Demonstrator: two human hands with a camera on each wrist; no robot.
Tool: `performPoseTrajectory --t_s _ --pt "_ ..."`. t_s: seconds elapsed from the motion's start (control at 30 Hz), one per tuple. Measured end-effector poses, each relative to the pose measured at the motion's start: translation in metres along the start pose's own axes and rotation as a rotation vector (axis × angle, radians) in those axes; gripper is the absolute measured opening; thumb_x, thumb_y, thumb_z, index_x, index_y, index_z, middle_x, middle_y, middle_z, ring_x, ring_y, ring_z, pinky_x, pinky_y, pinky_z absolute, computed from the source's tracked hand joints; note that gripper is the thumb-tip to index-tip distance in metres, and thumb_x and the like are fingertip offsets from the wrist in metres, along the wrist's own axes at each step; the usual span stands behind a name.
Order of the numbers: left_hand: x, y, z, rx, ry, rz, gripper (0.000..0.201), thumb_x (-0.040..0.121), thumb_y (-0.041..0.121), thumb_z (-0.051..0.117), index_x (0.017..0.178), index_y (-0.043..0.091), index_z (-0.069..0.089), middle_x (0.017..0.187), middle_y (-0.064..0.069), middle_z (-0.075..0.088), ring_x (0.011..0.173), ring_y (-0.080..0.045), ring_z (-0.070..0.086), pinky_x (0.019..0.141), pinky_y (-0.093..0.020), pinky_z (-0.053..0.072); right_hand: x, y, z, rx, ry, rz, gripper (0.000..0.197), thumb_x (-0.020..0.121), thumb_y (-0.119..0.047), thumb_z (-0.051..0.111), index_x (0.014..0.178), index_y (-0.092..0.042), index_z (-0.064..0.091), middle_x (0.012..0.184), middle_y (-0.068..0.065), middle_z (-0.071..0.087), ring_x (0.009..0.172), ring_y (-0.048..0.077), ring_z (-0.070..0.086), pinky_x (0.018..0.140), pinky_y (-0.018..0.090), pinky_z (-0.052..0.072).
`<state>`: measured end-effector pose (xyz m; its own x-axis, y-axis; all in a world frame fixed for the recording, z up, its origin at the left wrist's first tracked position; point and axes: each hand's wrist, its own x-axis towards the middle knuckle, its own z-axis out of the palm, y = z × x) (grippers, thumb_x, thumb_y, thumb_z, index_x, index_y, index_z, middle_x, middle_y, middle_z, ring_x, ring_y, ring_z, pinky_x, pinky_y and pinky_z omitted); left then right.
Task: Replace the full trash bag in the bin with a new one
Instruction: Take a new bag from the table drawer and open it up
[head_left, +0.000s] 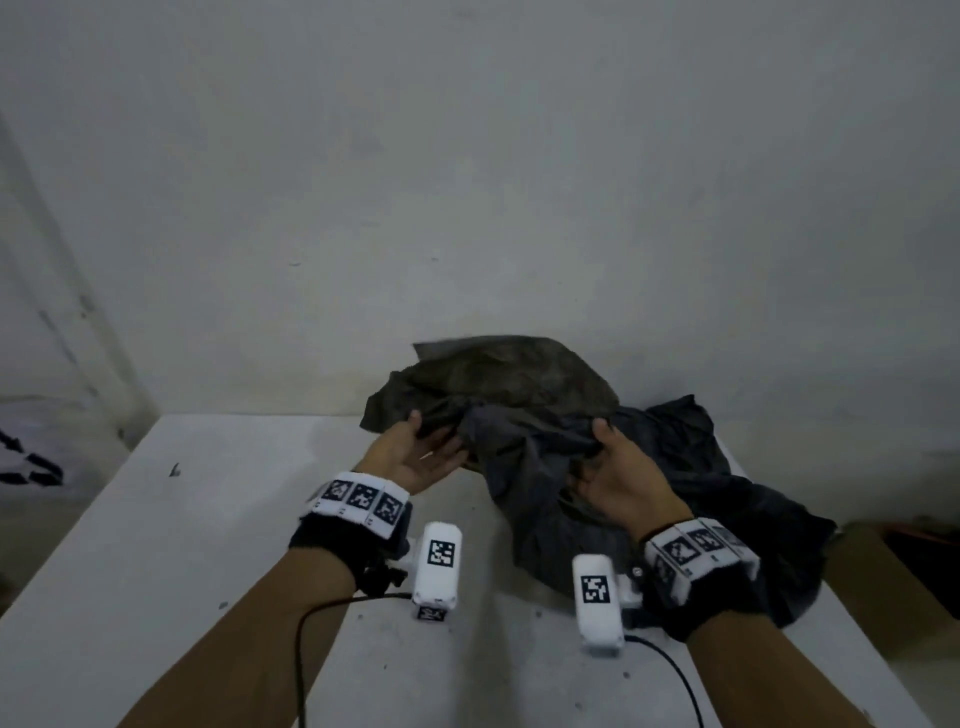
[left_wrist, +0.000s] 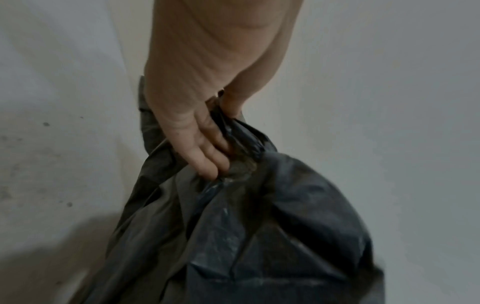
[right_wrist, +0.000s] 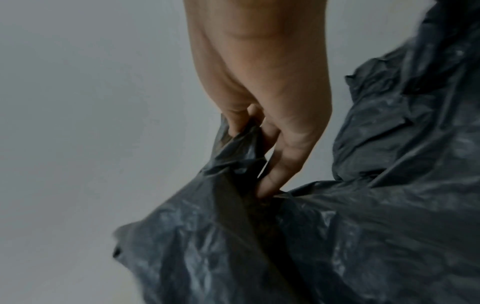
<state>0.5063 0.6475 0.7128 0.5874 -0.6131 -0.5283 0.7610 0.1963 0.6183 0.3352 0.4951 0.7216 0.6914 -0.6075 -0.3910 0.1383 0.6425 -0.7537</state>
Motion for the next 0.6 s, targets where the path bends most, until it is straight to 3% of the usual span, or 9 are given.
performPoseTrajectory --t_s 0.03,0.1,0.17,0.23,0.27,0.37,0.43,0.5,0.6 --pt "0.001 0.004 -0.004 -0.081 -0.014 -0.024 0.04 0.105 0.029 0.031 0.14 0.014 0.041 0.11 -0.015 0.062 0.1 -0.037 0.06 0.079 -0.059 0.048 0.0 -0.004 -0.006 0.072 0.022 0.039 0.03 0.103 -0.032 0.038 0.112 -0.012 0.06 0.104 0.014 0.067 0.093 0.03 0.06 0.055 0.04 0.061" --pt "0.005 0.009 -0.01 -0.217 -0.031 -0.057 0.044 0.105 0.033 0.027 0.145 0.017 0.036 0.121 -0.015 0.059 0.122 -0.04 0.052 0.085 -0.062 0.041 0.0 -0.011 -0.014 0.177 0.005 0.096 0.047 0.103 -0.041 0.033 0.124 -0.007 0.057 0.099 0.02 0.071 0.1 0.035 0.059 0.059 0.049 0.06" --pt "0.005 0.011 -0.011 -0.265 -0.046 -0.068 0.05 0.099 0.047 0.037 0.138 0.015 0.044 0.107 -0.014 0.062 0.12 -0.037 0.053 0.091 -0.062 0.038 -0.002 -0.016 -0.015 0.233 -0.111 0.12 0.062 0.096 -0.057 0.036 0.124 -0.007 0.059 0.111 0.023 0.07 0.112 0.04 0.059 0.076 0.059 0.056" --pt "-0.001 0.009 -0.004 -0.241 -0.03 -0.08 0.058 0.084 0.059 0.057 0.122 0.015 0.055 0.087 -0.01 0.061 0.108 -0.033 0.058 0.092 -0.058 0.044 -0.006 -0.017 -0.008 0.206 -0.243 0.116 0.069 0.089 -0.065 0.042 0.127 -0.011 0.062 0.127 0.02 0.063 0.118 0.042 0.059 0.09 0.06 0.051" --pt "-0.005 0.007 0.0 -0.211 -0.018 -0.104 0.062 0.077 0.061 0.065 0.118 0.015 0.058 0.084 -0.008 0.059 0.106 -0.03 0.059 0.09 -0.056 0.047 -0.007 -0.017 -0.002 0.168 -0.277 0.113 0.067 0.09 -0.064 0.043 0.129 -0.012 0.062 0.131 0.018 0.061 0.118 0.04 0.059 0.093 0.057 0.05" --pt "-0.025 -0.002 0.015 -0.092 0.02 -0.193 0.063 0.068 0.057 0.076 0.111 0.013 0.059 0.101 -0.007 0.055 0.099 -0.028 0.057 0.074 -0.051 0.048 -0.003 -0.011 0.014 0.094 -0.249 0.062 0.059 0.095 -0.052 0.049 0.131 -0.006 0.06 0.133 0.015 0.061 0.122 0.033 0.058 0.1 0.047 0.049" --pt "-0.038 -0.009 0.026 0.01 0.026 -0.236 0.063 0.066 0.053 0.08 0.109 0.011 0.06 0.108 -0.008 0.059 0.097 -0.029 0.057 0.078 -0.047 0.046 0.003 -0.005 0.018 0.024 -0.191 -0.011 0.062 0.086 -0.045 0.068 0.134 -0.008 0.056 0.134 0.014 0.06 0.123 0.033 0.057 0.105 0.047 0.045" --pt "-0.046 -0.016 0.034 0.104 -0.011 -0.258 0.066 0.065 0.057 0.079 0.108 0.01 0.064 0.105 -0.008 0.066 0.096 -0.027 0.059 0.079 -0.04 0.047 0.007 -0.001 0.023 -0.051 -0.086 -0.146 0.062 0.079 -0.035 0.078 0.131 -0.008 0.059 0.128 0.014 0.064 0.116 0.033 0.063 0.1 0.049 0.049" --pt "-0.057 -0.019 0.043 0.18 -0.11 -0.275 0.085 0.059 0.072 0.073 0.117 0.01 0.066 0.101 -0.004 0.063 0.086 -0.021 0.057 0.072 -0.03 0.048 0.007 0.002 0.033 -0.147 0.029 -0.4 0.045 0.081 -0.023 0.076 0.122 -0.008 0.064 0.117 0.01 0.07 0.104 0.026 0.069 0.088 0.04 0.057"
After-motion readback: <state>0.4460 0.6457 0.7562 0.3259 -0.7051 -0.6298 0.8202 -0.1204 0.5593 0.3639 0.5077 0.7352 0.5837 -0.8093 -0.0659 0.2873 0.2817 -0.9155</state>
